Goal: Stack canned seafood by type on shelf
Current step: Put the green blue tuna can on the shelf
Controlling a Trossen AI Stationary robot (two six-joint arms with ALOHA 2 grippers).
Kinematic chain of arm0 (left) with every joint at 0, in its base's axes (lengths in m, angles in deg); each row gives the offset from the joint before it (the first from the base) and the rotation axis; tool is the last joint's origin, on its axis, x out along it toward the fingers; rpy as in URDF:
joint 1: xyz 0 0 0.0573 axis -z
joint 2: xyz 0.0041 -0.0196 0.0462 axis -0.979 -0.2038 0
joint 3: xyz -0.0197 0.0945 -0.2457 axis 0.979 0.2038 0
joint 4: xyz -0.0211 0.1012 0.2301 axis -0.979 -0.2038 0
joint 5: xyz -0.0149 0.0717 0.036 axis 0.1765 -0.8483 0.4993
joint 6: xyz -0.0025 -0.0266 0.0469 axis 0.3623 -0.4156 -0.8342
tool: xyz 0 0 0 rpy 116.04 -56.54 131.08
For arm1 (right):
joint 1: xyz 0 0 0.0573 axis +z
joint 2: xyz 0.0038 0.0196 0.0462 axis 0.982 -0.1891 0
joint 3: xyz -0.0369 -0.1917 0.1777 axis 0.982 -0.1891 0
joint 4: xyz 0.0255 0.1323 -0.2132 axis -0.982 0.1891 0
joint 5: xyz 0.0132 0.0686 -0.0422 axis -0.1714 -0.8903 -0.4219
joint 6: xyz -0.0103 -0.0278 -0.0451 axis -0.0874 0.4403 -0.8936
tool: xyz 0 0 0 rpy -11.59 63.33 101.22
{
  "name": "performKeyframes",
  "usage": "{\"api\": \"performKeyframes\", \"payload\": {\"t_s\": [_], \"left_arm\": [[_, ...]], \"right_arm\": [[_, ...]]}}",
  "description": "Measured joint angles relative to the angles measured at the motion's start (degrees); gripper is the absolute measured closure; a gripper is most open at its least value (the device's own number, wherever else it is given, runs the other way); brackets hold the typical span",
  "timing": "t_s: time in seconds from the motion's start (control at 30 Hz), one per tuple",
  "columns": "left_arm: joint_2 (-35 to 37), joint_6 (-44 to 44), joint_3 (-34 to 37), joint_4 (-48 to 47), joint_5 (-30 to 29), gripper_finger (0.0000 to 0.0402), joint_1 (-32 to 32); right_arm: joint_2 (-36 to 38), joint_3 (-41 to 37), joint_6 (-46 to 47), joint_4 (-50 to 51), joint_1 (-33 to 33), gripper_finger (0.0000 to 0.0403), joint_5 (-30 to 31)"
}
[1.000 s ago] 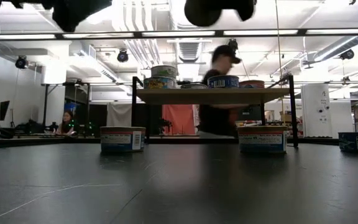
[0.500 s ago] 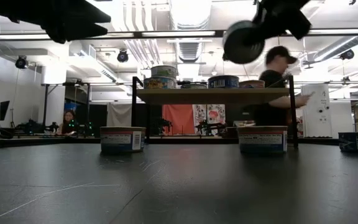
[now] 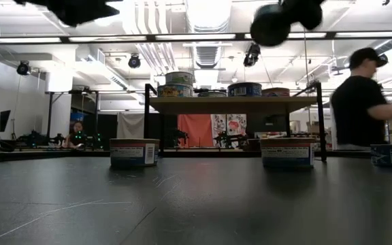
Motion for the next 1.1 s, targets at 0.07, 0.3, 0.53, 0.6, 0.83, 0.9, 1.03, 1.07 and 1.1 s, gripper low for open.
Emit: {"api": "performKeyframes", "payload": {"t_s": [0.07, 0.3, 0.53, 0.6, 0.83, 0.9, 1.03, 1.07, 1.1], "left_arm": [[1.05, -0.82, -1.53, -4.29, 5.03, 0.0086, 0.00], [2.15, 1.18, -4.87, -18.86, 8.77, 0.0086, -0.04], [1.12, 4.24, -5.12, -20.04, 5.33, 0.0086, 0.00], [0.66, 5.76, -5.12, -20.03, 4.34, 0.0086, 0.00], [-1.91, 6.65, -5.12, -19.85, 4.22, 0.0086, 0.00], [-2.57, 6.72, -5.40, -19.93, 3.65, 0.0086, 0.00], [-3.52, 7.64, -6.45, -19.57, 1.99, 0.0086, 0.00], [-3.79, 8.01, -6.67, -19.57, 1.96, 0.0086, 0.00], [-4.01, 8.55, -6.84, -19.57, 1.97, 0.0086, 0.00]], "right_arm": [[0.00, 3.14, 2.07, 0.04, 0.01, 0.0282, -2.30], [-0.13, 8.72, 1.53, 1.44, 0.02, 0.0282, -13.88], [-0.50, 8.73, 9.72, 14.61, -1.27, 0.0282, -13.42], [-1.14, 8.13, 12.87, 17.97, -1.25, 0.0282, -13.72], [-5.80, 7.81, 5.51, 10.45, -1.25, 0.0282, -15.48], [-7.60, 7.78, -2.37, 5.10, -1.28, 0.0282, -15.58], [-10.78, 7.78, -16.37, -1.75, -2.50, 0.0282, -15.49], [-11.30, 7.78, -18.38, -1.77, -3.00, 0.0282, -15.47], [-11.54, 7.75, -19.13, -1.45, -3.48, 0.0282, -15.42]]}}
